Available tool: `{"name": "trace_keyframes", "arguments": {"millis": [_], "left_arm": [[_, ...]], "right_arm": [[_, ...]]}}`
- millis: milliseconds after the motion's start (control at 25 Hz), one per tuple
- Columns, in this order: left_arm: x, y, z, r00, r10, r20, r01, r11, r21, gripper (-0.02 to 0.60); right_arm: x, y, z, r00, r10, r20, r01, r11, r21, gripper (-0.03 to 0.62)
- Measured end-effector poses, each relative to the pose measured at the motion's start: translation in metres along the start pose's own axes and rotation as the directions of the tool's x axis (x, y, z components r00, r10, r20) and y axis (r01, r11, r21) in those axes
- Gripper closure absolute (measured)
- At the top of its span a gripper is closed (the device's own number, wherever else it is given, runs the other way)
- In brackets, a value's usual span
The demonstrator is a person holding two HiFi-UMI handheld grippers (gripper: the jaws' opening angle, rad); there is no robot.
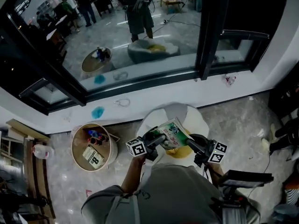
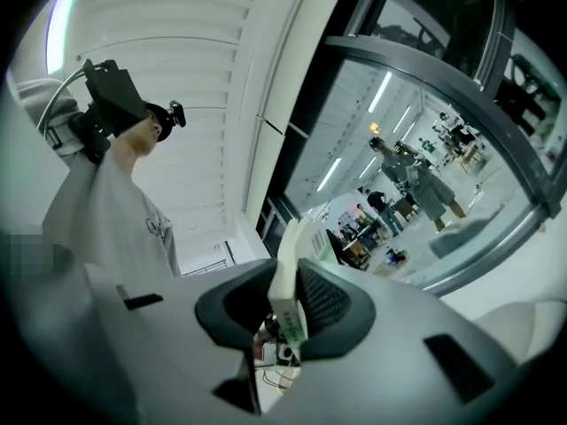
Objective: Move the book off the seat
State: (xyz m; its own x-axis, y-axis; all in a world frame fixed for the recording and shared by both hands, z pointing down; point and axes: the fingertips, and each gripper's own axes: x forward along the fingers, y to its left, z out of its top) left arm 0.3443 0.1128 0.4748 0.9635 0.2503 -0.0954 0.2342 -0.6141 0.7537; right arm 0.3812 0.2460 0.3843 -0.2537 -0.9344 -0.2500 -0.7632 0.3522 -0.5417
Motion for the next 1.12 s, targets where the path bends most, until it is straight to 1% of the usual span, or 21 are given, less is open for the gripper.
{"name": "trace_keyframes", "arguments": {"millis": [40,120,320,440,600,720,880,960,1040,1120], "left_arm": [[0.002,0.000,-0.004,1.000,0.006,0.001,-0.006,1.000,0.000,0.085],[0.007,-0.002,-0.007,1.000,0.007,0.006,-0.007,1.000,-0.003,0.122],[0.015,-0.018,-0.004,1.000,-0.024,0.011,0.024,0.999,0.022,0.177],[0.022,-0.025,-0.007,0.999,-0.043,0.004,0.043,0.998,0.042,0.201],[0.026,-0.034,-0.016,0.999,-0.033,-0.017,0.034,0.998,0.055,0.223],[0.030,-0.036,-0.022,1.000,-0.014,-0.022,0.015,0.998,0.068,0.233],[0.022,-0.042,-0.029,0.999,0.037,-0.003,-0.037,0.996,0.078,0.238],[0.013,-0.046,-0.035,0.996,0.084,0.022,-0.086,0.993,0.076,0.238],[0.002,-0.049,-0.041,0.987,0.151,0.057,-0.154,0.986,0.070,0.238],[-0.011,-0.051,-0.047,0.971,0.220,0.097,-0.227,0.972,0.062,0.238]], "right_arm": [[-0.003,-0.002,0.000,1.000,-0.011,0.005,0.011,1.000,0.003,0.522],[-0.010,-0.008,0.002,1.000,-0.026,0.011,0.026,1.000,0.007,0.522],[-0.018,-0.014,0.013,0.999,-0.039,0.032,0.039,0.999,0.001,0.522],[-0.026,-0.020,0.018,0.998,-0.041,0.044,0.041,0.999,0.014,0.522],[-0.041,-0.025,0.015,0.998,-0.043,0.054,0.040,0.998,0.050,0.522],[-0.050,-0.032,0.013,0.998,-0.021,0.060,0.016,0.996,0.085,0.522],[-0.053,-0.033,0.011,0.999,0.037,0.040,-0.041,0.992,0.118,0.522],[-0.052,-0.031,0.007,0.997,0.080,0.017,-0.082,0.987,0.140,0.522],[-0.050,-0.030,0.001,0.991,0.136,-0.014,-0.132,0.977,0.165,0.522],[-0.046,-0.029,-0.007,0.979,0.200,-0.044,-0.188,0.963,0.194,0.522]]}}
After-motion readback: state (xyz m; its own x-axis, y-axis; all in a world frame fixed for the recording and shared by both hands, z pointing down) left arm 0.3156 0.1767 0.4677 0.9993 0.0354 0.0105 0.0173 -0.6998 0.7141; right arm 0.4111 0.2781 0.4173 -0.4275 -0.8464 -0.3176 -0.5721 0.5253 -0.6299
